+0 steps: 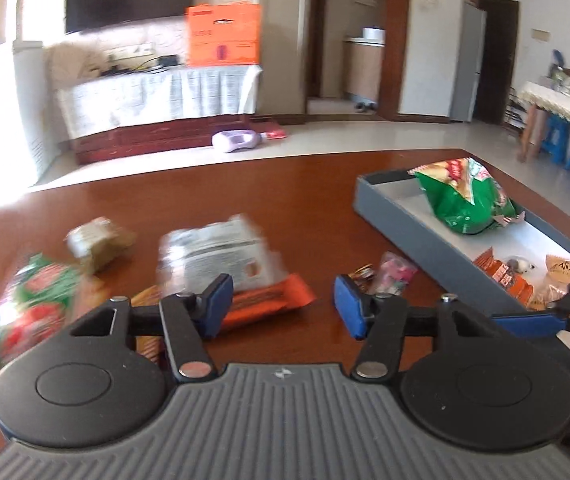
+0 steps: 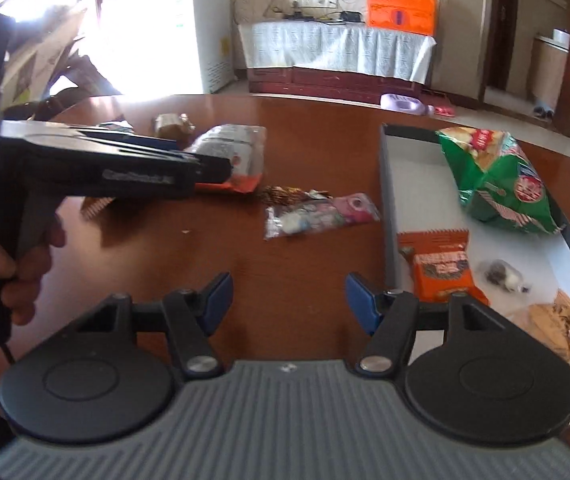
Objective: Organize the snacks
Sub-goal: 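Move left tool to brown-wrapped chocolate while right tool approaches pink candy-stick packet, then grasp pink candy-stick packet with right tool while left tool closes on chocolate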
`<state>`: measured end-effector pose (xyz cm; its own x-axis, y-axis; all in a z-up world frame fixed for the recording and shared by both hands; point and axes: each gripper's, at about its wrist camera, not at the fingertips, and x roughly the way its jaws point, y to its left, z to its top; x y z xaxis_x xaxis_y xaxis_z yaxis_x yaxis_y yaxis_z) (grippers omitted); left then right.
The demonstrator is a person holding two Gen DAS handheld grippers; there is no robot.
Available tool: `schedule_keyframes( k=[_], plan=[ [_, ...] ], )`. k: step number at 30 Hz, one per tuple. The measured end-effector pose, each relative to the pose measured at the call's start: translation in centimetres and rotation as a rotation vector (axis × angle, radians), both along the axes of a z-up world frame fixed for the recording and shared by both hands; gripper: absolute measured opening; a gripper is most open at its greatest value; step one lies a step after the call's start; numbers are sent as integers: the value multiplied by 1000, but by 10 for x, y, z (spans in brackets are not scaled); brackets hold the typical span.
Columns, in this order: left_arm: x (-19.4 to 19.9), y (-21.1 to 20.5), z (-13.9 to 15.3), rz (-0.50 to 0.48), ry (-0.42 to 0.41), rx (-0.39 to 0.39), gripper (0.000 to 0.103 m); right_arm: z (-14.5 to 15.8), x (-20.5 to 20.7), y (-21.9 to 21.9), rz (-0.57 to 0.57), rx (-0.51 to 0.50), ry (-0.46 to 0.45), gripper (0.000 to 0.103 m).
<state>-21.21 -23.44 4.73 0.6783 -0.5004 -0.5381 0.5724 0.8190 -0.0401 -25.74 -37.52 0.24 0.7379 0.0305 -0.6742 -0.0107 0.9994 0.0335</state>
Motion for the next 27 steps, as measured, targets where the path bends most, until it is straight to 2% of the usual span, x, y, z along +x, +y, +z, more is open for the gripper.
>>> schedule_keyframes(
  k=[1, 2, 7, 8, 11, 14, 19, 22, 23, 24, 25, 26, 27],
  plan=[
    [5, -9, -4, -9, 15, -6, 54, 0, -3, -3, 2, 10, -2, 64],
    [10, -18, -7, -25, 34, -12, 46, 0, -5, -3, 0, 8, -3, 64],
    [26, -61, -19, -58, 55, 4, 32, -1, -7, 2, 17, -37, 4, 65],
    [30, -69, -24, -66, 75, 24, 26, -1, -7, 3, 21, -42, 5, 65],
    [32, -77, -30, -73, 86, 48, 26, 0, -8, 4, 29, -48, 8, 65],
    [23, -68, -31, -96, 77, 57, 26, 3, -7, 3, 19, -28, 4, 65],
    [-4, -28, -30, -106, 73, 98, 26, 7, -5, 2, -10, -10, -7, 65],
    [-19, 2, -29, -69, 60, 124, 26, 7, -3, 8, -7, -21, -6, 65],
    [-22, 10, -30, -33, 56, 122, 32, 7, -2, 11, -8, -26, -5, 65],
    [-25, 16, -31, -8, 56, 119, 49, 6, -1, 14, -7, -32, -5, 65],
    [-26, 20, -31, 1, 56, 121, 56, 6, 1, 17, -8, -41, -9, 66],
    [-26, 22, -32, 5, 54, 126, 62, 6, 3, 20, -15, -53, -14, 67],
    [-26, 23, -32, 3, 54, 125, 62, 5, 7, 20, -27, -60, -20, 67]
  ],
)
